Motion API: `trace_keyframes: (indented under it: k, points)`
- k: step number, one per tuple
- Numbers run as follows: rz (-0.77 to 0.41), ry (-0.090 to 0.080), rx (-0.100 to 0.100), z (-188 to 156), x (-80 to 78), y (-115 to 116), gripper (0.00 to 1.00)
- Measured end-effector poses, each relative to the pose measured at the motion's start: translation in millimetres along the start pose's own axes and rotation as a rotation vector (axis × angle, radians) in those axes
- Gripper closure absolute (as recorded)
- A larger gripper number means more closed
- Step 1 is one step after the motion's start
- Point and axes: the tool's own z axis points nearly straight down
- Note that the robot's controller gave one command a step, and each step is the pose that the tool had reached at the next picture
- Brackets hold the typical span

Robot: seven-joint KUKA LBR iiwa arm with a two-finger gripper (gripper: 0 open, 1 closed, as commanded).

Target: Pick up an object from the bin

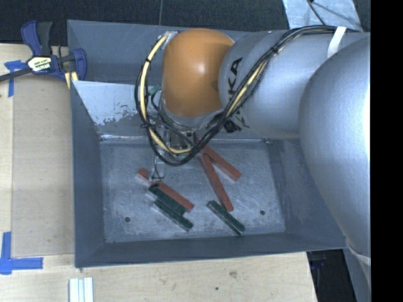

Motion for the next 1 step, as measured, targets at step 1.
trace_keyframes:
  k: [1]
  points:
    - [0.022, 0.008, 0.002, 91.5, 42.8, -30.8, 0.0]
